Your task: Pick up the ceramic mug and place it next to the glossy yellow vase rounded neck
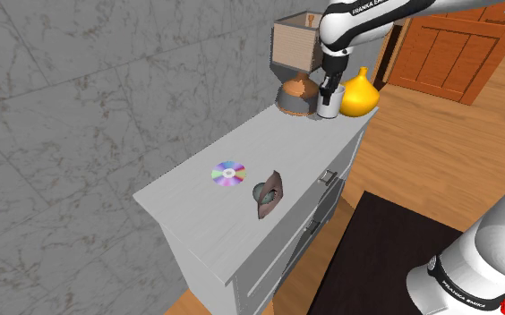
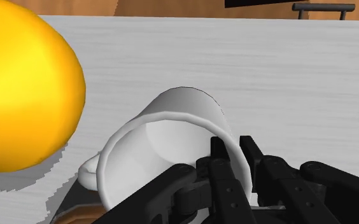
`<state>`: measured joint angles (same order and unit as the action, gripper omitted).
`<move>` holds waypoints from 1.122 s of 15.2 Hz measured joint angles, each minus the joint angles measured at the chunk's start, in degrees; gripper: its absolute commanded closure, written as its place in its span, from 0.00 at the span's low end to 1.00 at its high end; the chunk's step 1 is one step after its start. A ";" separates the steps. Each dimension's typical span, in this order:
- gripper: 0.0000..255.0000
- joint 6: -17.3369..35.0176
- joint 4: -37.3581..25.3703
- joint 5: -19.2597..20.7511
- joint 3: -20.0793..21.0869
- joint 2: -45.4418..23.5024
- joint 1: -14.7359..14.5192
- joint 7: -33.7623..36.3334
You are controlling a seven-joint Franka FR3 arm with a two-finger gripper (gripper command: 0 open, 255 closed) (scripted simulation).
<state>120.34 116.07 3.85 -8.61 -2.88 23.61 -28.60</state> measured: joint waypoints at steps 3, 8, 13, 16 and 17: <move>1.00 2.22 1.62 -0.02 -0.02 -0.60 0.03 0.08; 1.00 5.78 3.35 -0.20 -0.05 -2.44 0.12 0.07; 1.00 8.96 5.07 -0.33 -0.04 -3.92 0.17 0.14; 1.00 9.16 5.10 -0.35 -0.04 -4.07 0.17 0.14; 1.00 9.17 5.10 -0.35 -0.04 -4.08 0.17 0.15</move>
<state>129.52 121.17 3.50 -8.64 -6.96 23.78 -28.45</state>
